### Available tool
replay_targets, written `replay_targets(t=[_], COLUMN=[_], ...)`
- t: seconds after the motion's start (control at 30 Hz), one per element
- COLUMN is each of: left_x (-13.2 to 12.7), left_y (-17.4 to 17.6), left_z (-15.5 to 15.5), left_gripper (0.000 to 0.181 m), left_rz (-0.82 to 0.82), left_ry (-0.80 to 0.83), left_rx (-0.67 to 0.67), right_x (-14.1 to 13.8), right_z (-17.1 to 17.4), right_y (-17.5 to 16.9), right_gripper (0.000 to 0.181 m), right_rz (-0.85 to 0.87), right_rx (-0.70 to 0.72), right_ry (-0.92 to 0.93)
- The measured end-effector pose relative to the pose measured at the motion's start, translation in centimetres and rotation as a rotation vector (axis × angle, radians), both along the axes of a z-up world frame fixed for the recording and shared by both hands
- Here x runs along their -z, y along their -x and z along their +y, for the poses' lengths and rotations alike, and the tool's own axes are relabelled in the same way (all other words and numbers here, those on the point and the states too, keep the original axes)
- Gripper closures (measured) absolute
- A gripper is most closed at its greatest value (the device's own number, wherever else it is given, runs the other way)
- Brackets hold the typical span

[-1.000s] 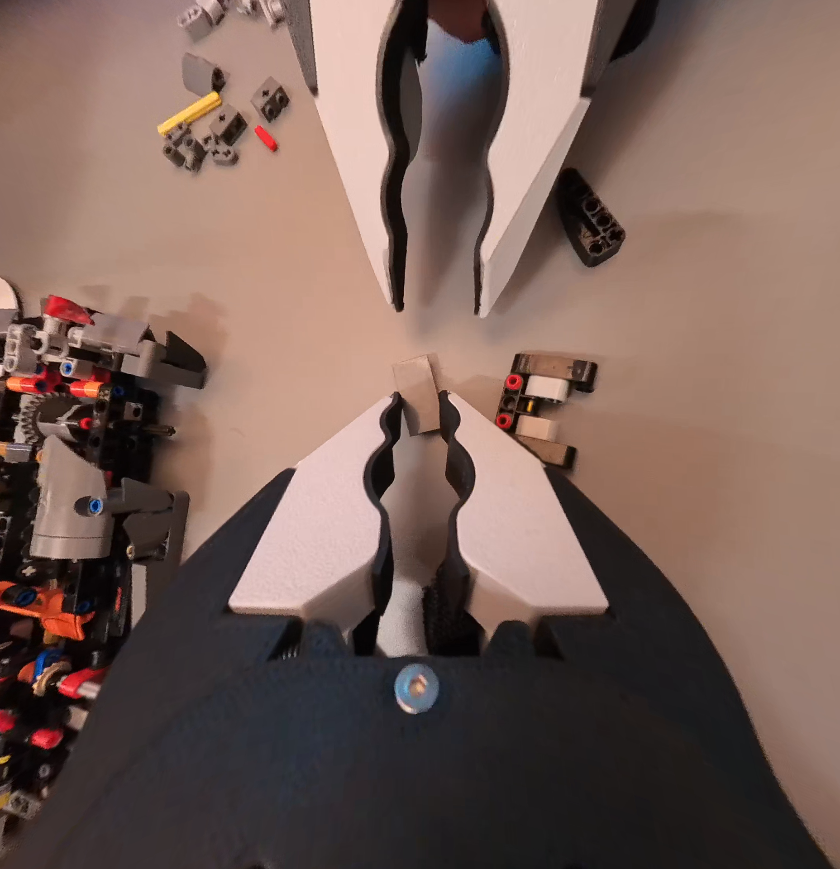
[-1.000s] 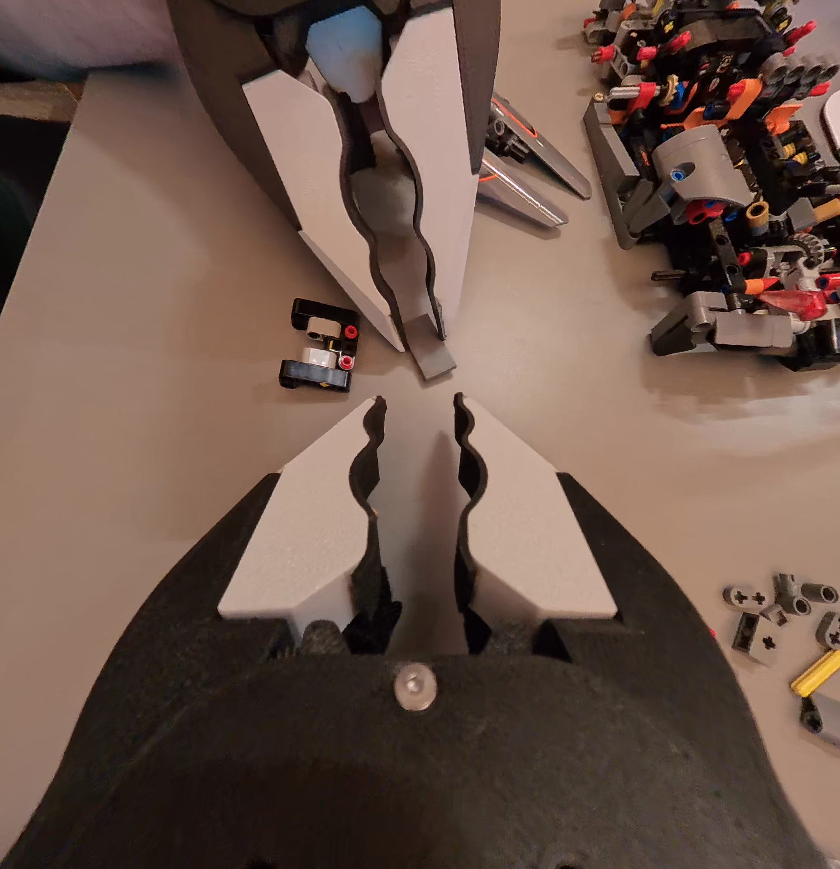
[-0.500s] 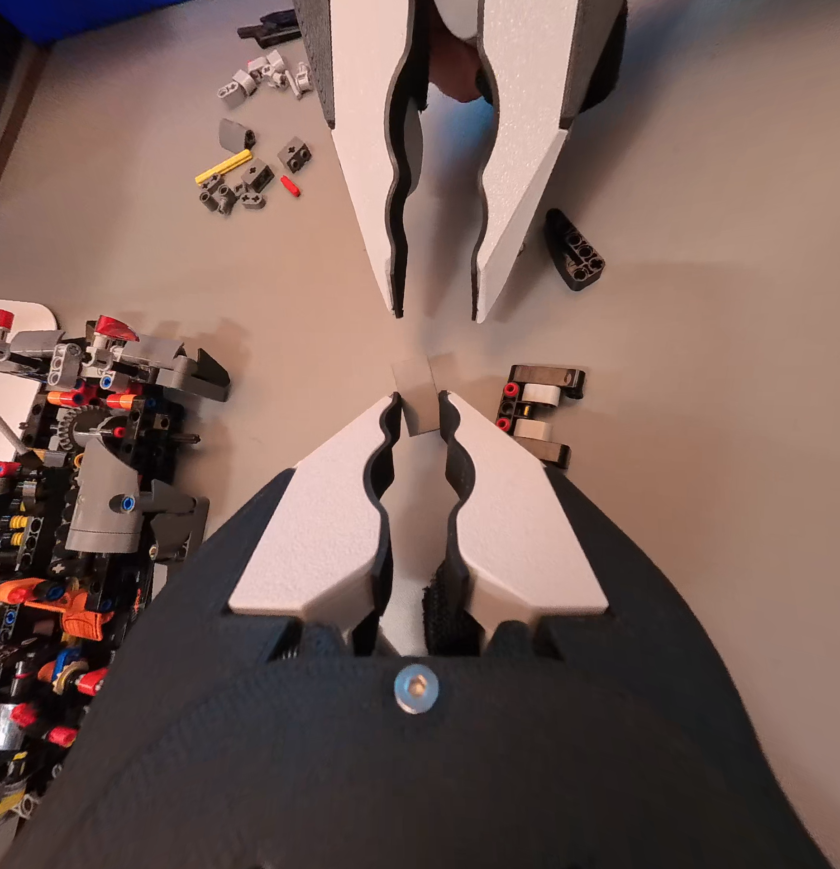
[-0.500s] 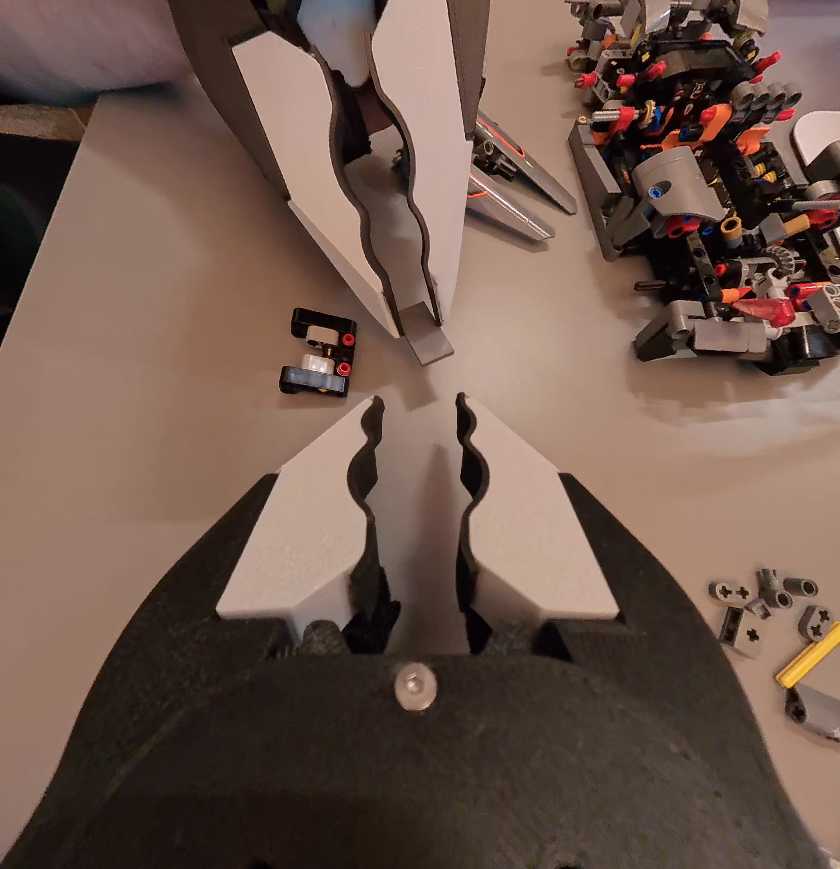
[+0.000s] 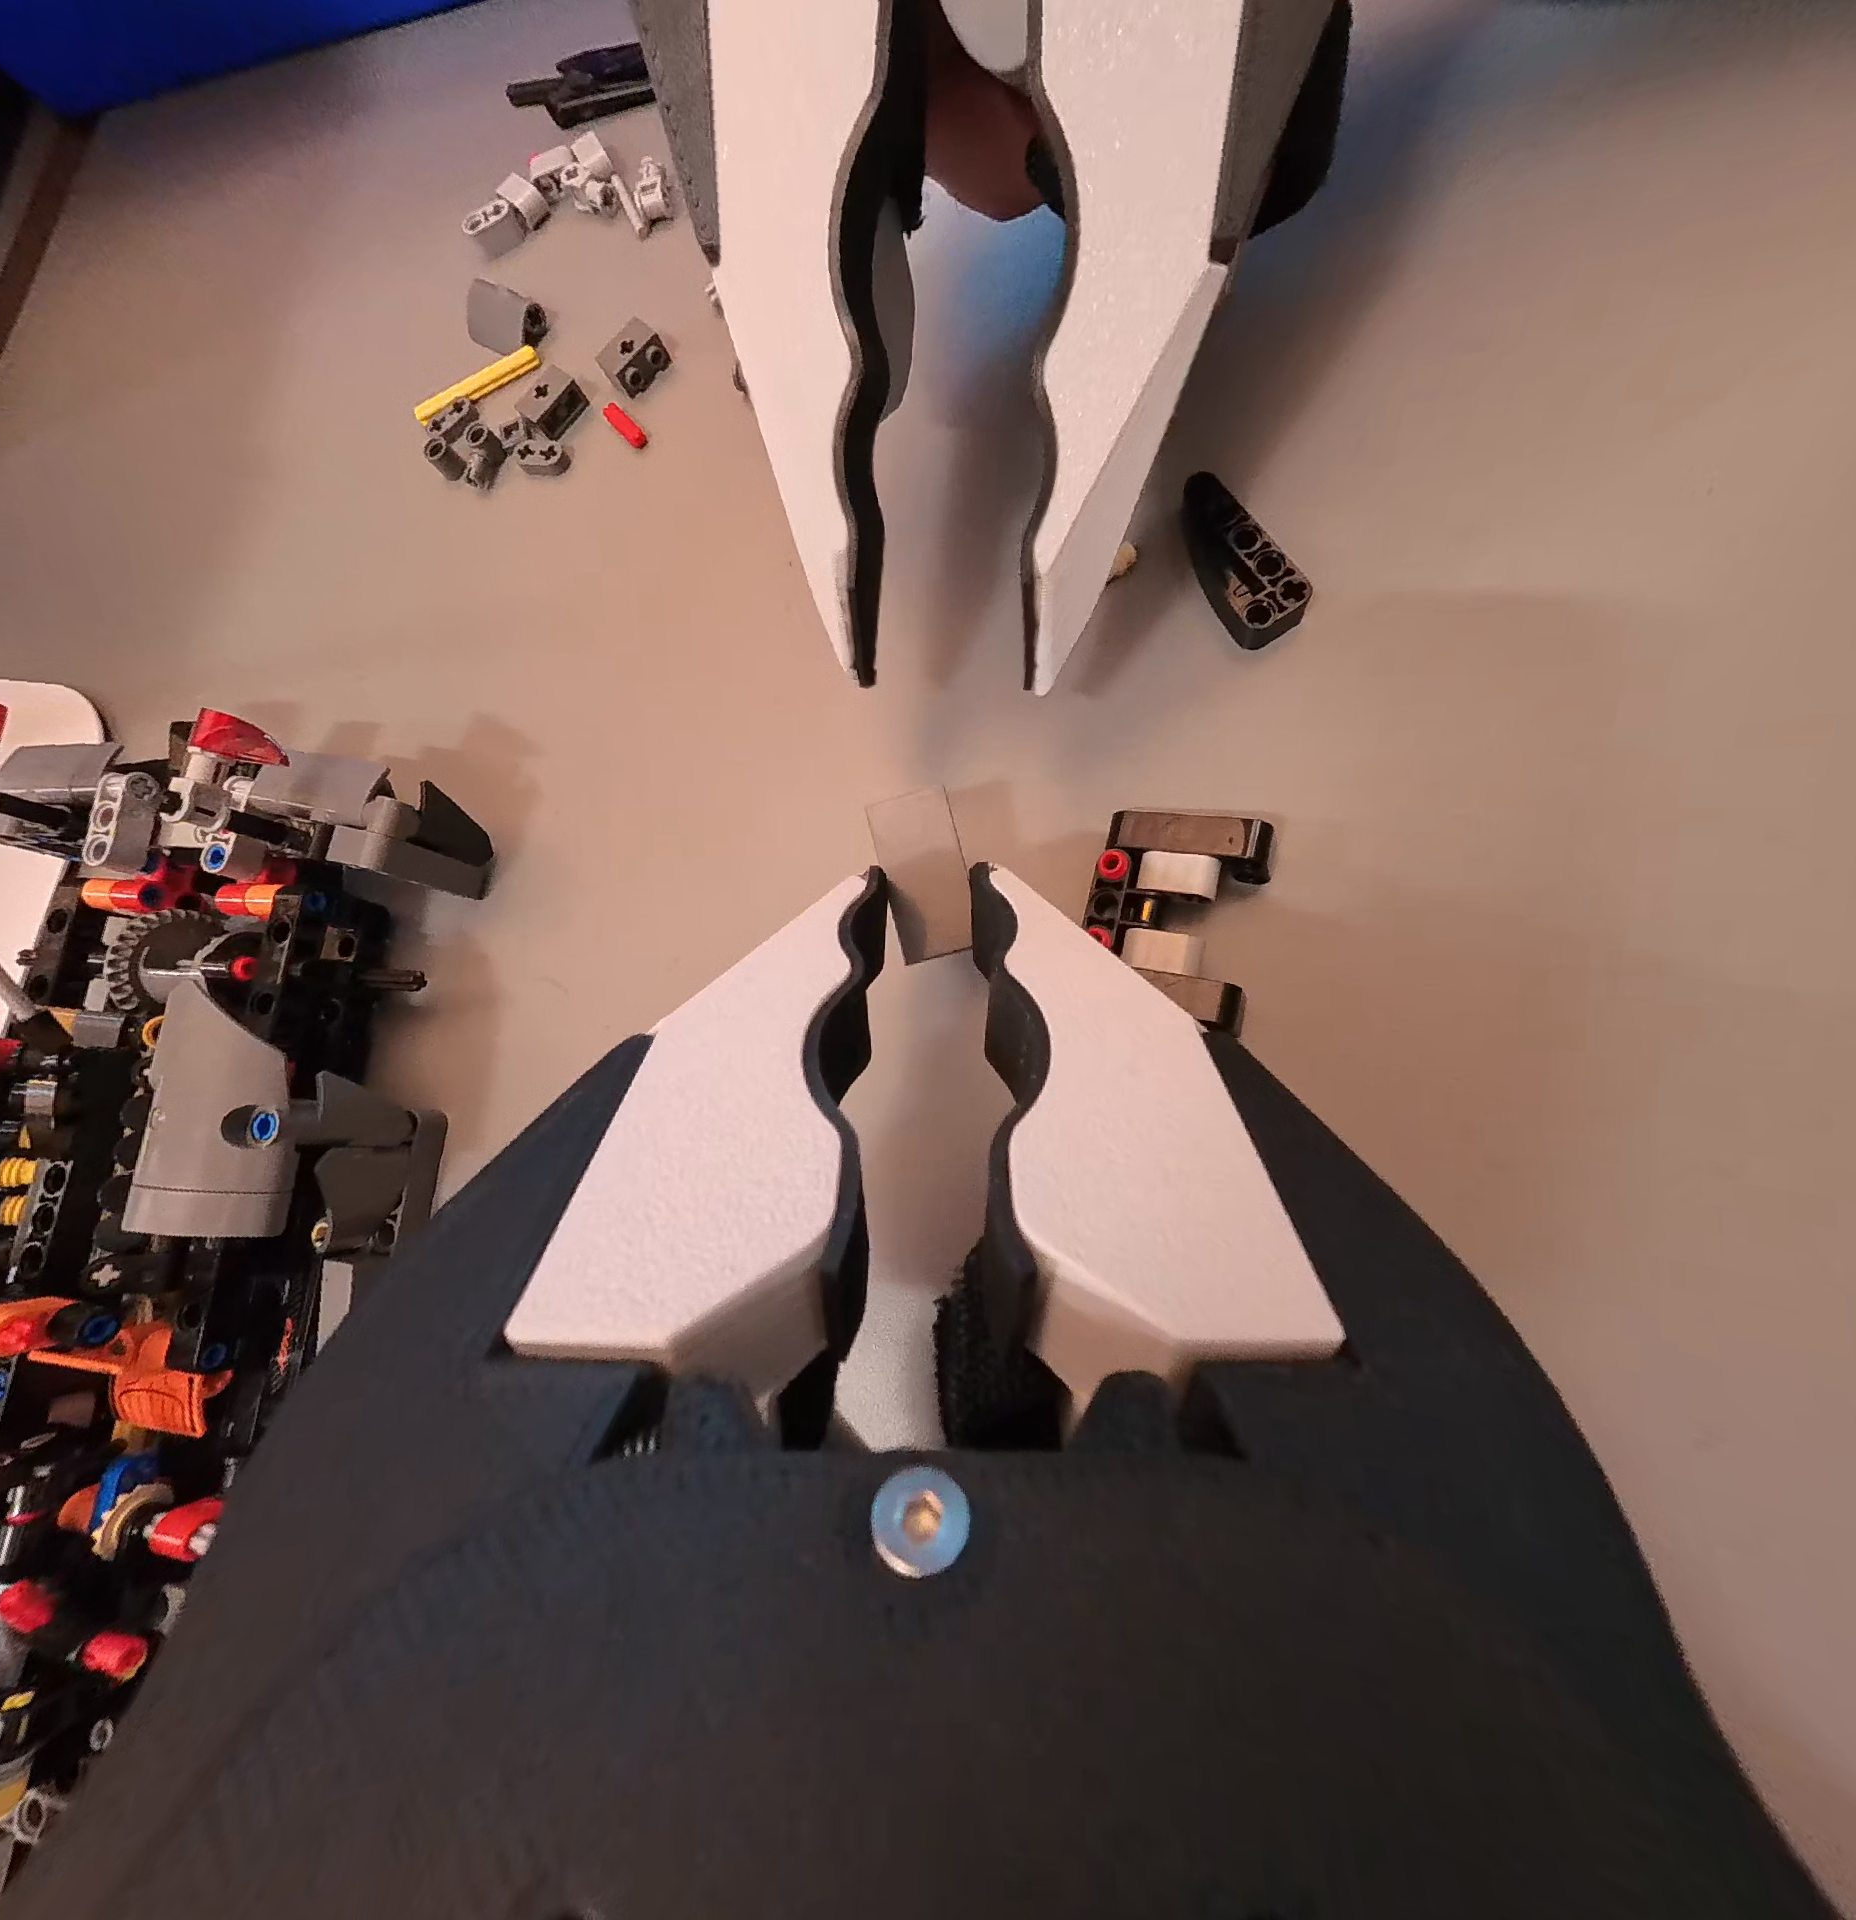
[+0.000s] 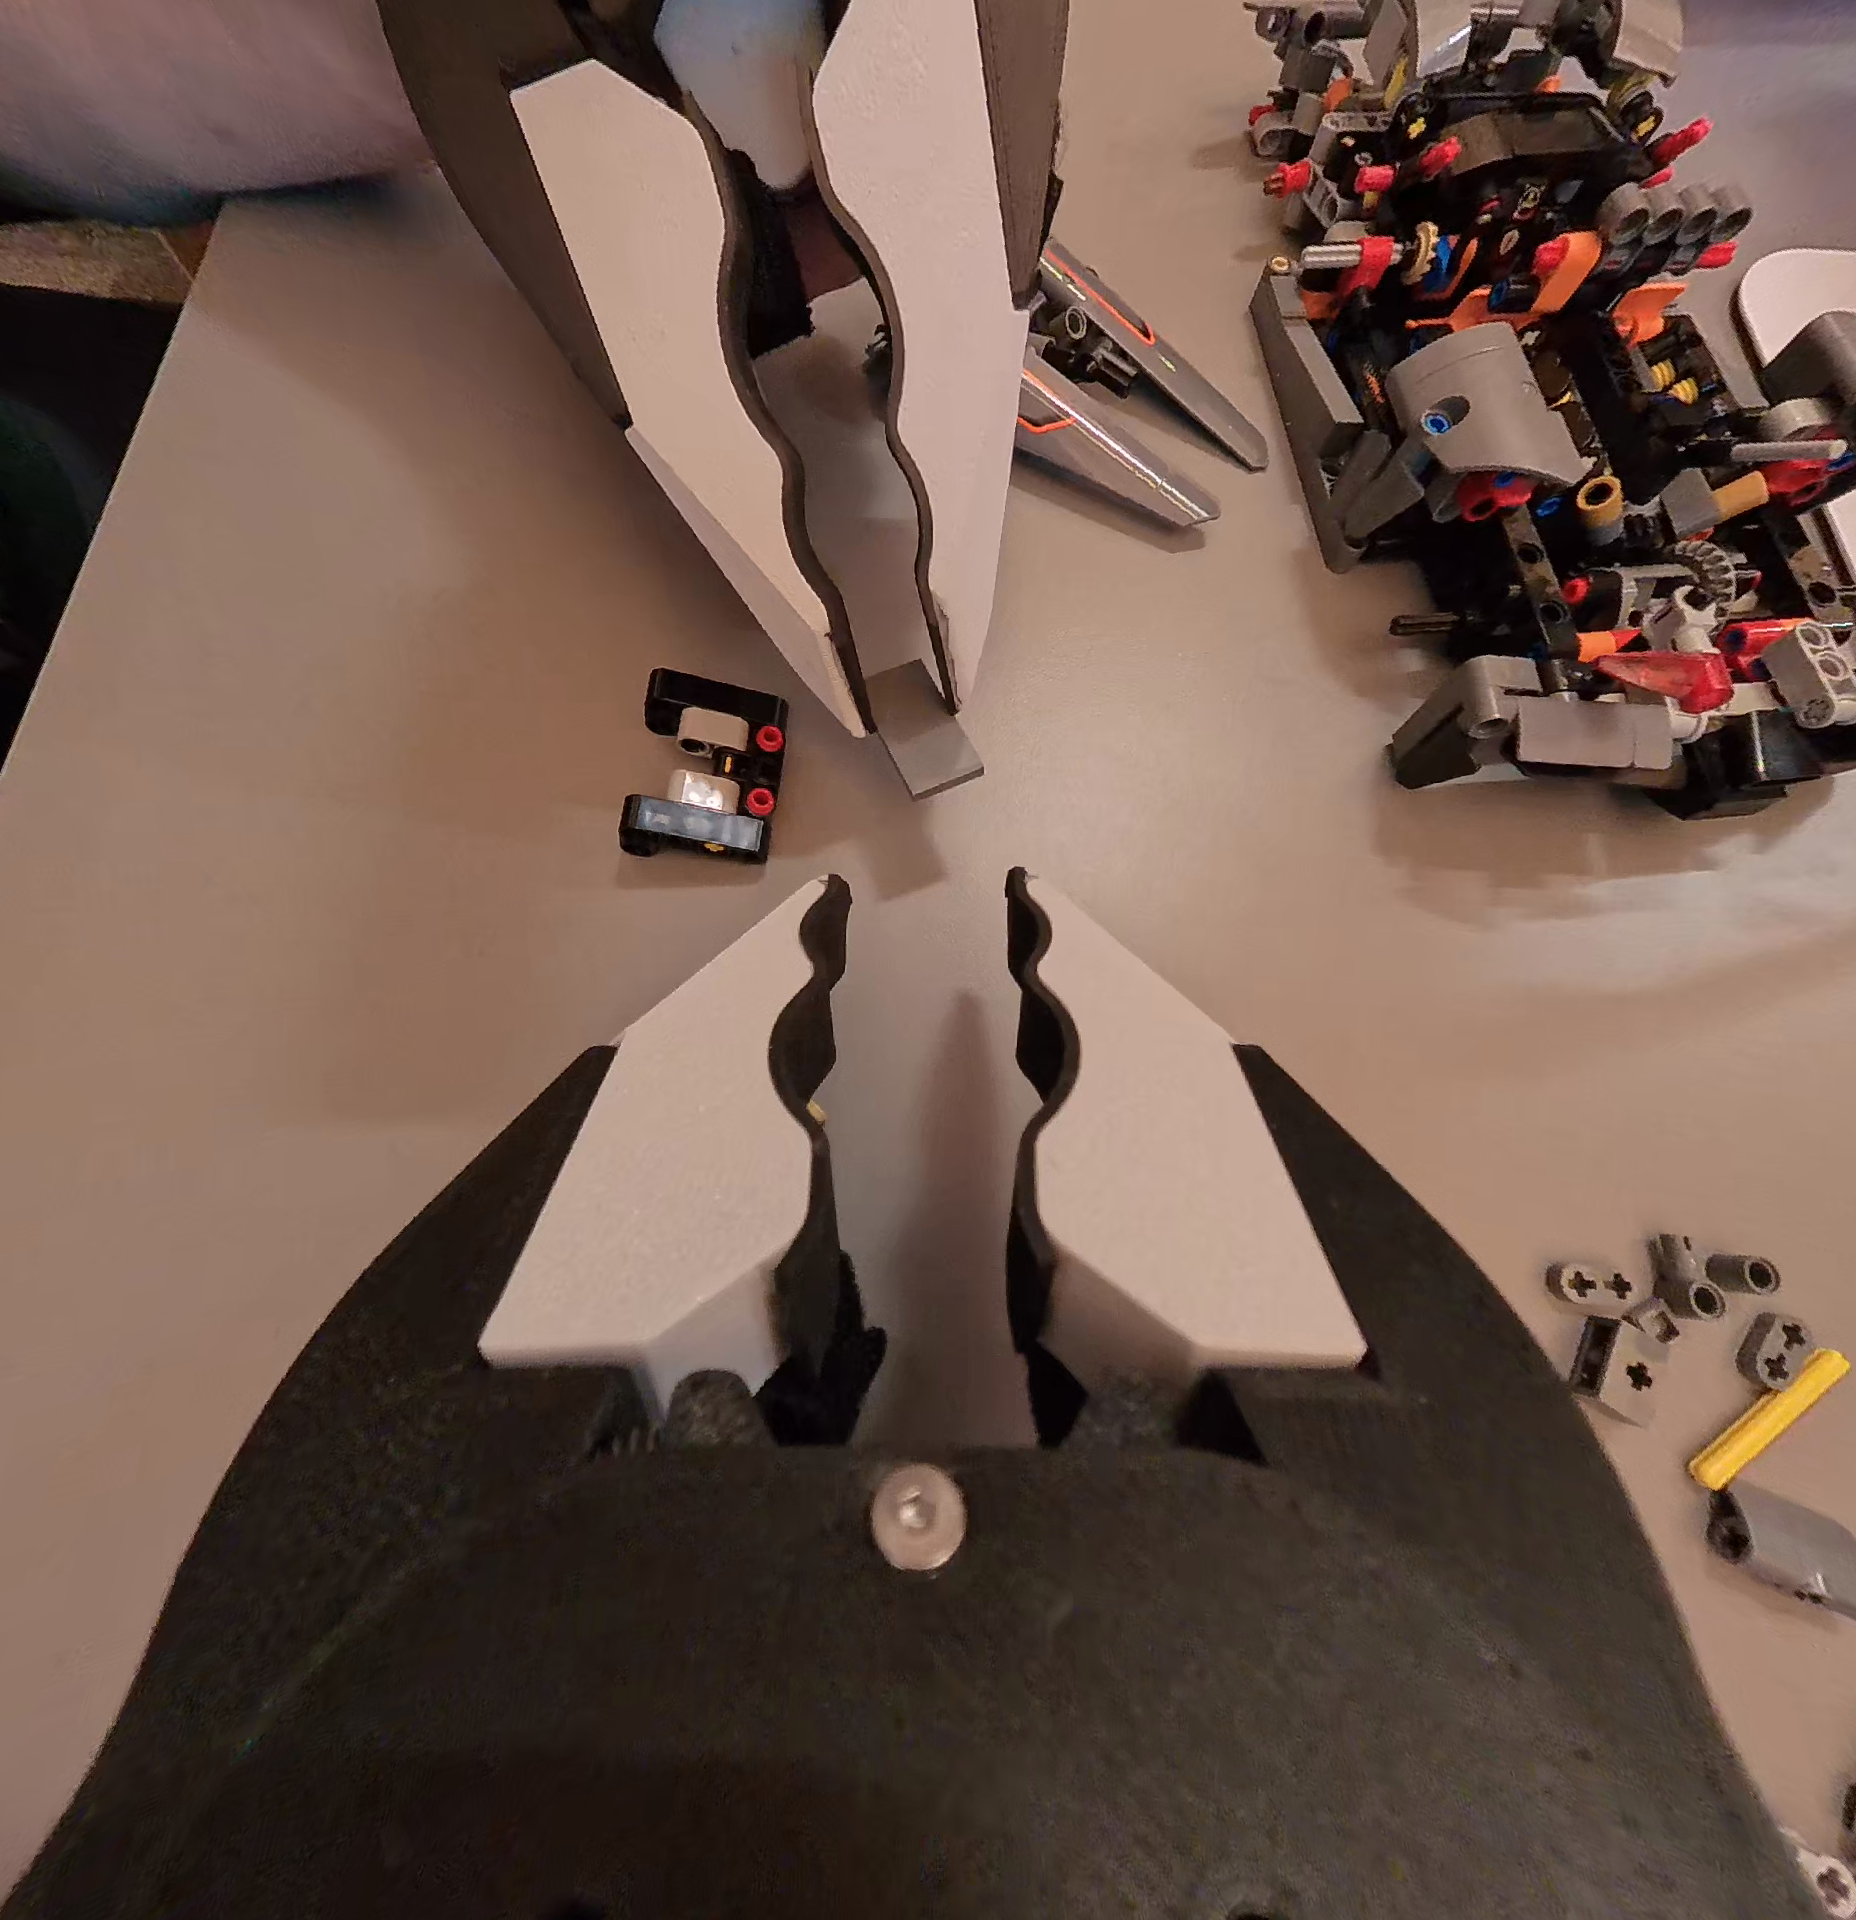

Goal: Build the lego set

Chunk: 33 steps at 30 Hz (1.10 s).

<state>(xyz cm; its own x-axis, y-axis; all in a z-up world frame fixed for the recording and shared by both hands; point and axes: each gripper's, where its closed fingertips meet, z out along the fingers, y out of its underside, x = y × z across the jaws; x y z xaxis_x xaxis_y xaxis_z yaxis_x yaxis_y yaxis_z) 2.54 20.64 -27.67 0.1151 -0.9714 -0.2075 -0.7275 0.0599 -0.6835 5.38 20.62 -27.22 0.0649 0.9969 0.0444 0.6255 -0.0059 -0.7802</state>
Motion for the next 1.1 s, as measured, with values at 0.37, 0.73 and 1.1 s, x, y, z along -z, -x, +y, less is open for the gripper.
replay_targets(t=[0.37,0.73,1.1], left_x=[0.21,0.34,0.48], left_y=[0.03,-0.03,-0.01], left_z=[0.0,-0.06,0.01], left_gripper=[0.167,0.167,0.167], left_rz=[0.007,0.005,0.006], left_ry=[0.0,0.006,0.011], left_rx=[0.001,0.005,0.005], right_x=[-0.12,-0.08,0.02], right_z=[-0.06,-0.06,-0.02], right_y=[-0.03,-0.1,-0.17], right_gripper=[0.153,0.153,0.153], right_rz=[-0.008,-0.014,-0.014], right_rx=[-0.002,-0.003,-0.002], right_ry=[-0.015,-0.02,-0.014])
